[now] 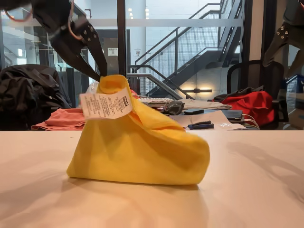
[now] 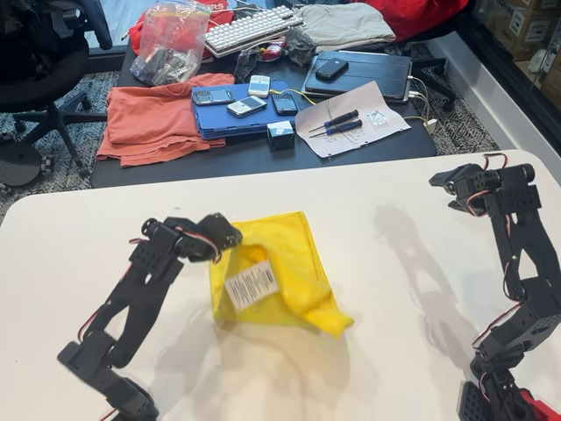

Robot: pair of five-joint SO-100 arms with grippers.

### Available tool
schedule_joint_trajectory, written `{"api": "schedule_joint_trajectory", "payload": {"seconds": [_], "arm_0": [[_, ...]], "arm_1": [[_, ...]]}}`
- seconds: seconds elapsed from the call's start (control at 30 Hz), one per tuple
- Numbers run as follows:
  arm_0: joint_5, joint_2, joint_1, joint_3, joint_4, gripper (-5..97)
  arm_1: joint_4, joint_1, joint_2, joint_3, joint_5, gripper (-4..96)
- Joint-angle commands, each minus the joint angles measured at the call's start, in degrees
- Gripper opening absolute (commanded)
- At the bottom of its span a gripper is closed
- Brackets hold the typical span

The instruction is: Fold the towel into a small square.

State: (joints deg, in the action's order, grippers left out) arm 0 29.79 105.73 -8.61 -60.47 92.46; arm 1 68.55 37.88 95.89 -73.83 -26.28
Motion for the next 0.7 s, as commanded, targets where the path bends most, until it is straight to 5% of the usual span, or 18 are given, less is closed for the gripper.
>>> {"api": "schedule_joint_trajectory", "payload": {"seconds": [0.0,0.67], "arm_0": [[0.18,1.14,-0.18,0.62,-0.09,24],[0.18,1.23,-0.79,0.62,0.35,24]], "arm_1": [[-5.54,-3.08,-2.20,1.32,-1.32,-1.6],[-20.21,-16.70,-30.76,15.21,-4.31,-1.6]]}}
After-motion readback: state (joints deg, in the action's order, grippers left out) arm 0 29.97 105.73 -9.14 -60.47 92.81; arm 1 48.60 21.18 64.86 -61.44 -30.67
